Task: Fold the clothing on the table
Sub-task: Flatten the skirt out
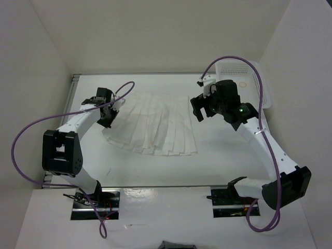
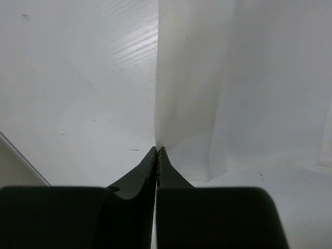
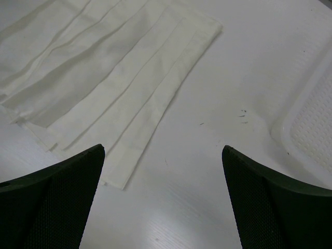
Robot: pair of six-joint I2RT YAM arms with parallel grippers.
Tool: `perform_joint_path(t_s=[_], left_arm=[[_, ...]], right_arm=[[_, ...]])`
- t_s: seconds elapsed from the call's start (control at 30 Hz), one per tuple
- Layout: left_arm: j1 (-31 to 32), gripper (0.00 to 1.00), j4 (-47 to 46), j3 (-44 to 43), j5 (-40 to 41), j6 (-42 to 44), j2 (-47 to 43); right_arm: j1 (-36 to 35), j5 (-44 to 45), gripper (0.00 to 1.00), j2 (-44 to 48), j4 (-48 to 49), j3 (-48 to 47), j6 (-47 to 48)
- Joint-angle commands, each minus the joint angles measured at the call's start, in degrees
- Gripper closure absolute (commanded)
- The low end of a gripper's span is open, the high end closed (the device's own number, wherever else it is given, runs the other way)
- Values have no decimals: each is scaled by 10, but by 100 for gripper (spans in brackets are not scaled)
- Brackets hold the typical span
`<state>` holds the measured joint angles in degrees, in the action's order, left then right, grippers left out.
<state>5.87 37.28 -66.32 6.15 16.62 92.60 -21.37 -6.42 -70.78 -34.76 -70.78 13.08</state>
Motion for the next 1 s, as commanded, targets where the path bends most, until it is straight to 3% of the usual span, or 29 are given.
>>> perform_joint_path(t_s=[0.0, 0.13, 0.33, 0.47, 0.5, 0.57, 0.67, 0.77, 0.87, 0.97], left_arm=[[-26, 99, -6, -23, 32, 17, -13], [-70, 96, -26, -23, 42, 32, -13], [-105, 76, -43, -28, 57, 45, -28], [-118, 51, -58, -21, 82, 52, -34], [-124, 36, -63, -21, 82, 52, -34], [-146, 27, -42, -21, 1, 52, -34], [-152, 20, 8, -42, -144, 65, -34], [-130, 20, 43, -49, -219, 65, -18], [-96, 20, 37, -26, -210, 44, 3], [-85, 20, 24, -10, -210, 33, 8]], right_arm=[[1, -3, 2, 23, 20, 3, -5], [1, -3, 2, 28, 20, 9, -5], [1, -8, 2, 23, 25, 9, -5], [1, -8, 2, 18, 25, 9, -10], [1, -14, 2, 18, 25, 14, -10], [-4, -14, 2, 7, 14, 14, -10], [-41, -12, 2, -30, -18, 0, -4], [-68, -4, 2, -88, -29, -11, -9], [-75, -23, 2, -138, -22, -23, -16], [-120, 21, 2, -200, -28, -43, -23]])
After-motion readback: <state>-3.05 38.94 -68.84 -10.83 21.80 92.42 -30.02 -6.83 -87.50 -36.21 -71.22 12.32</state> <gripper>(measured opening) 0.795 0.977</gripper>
